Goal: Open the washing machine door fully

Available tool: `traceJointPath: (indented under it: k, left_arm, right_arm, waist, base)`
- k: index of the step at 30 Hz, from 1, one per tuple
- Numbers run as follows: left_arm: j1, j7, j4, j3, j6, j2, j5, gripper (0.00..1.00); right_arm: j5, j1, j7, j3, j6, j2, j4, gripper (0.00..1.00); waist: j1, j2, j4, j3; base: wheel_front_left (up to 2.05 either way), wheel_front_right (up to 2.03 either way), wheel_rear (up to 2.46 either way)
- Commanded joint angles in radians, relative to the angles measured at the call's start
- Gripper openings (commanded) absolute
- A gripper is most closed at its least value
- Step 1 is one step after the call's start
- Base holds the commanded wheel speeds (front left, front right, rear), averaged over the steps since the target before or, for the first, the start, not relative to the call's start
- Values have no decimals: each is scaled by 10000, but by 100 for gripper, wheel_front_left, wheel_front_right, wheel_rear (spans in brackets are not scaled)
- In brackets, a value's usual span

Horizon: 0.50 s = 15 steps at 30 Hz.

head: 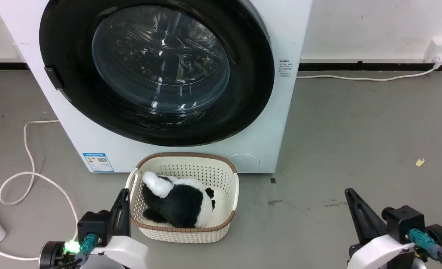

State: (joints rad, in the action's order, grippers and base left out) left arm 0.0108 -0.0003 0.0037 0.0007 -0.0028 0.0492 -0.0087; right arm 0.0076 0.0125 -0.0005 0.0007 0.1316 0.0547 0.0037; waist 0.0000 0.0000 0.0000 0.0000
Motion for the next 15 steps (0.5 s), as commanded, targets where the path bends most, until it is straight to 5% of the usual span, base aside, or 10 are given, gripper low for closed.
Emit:
traceJointPath:
  k: [1,15]
  left_arm:
    - [-108,3,-37,-7,28,10,87,0]
    - [-108,3,-37,-7,28,10,87,0]
  right_arm:
    - [-76,-125,5,-7,-9,-45,-37,0]
    - [-76,-125,5,-7,-9,-45,-37,0]
  waist:
    - [0,0,0,0]
    - [0,0,0,0]
  base:
    - [0,0,0]
    - [0,0,0]
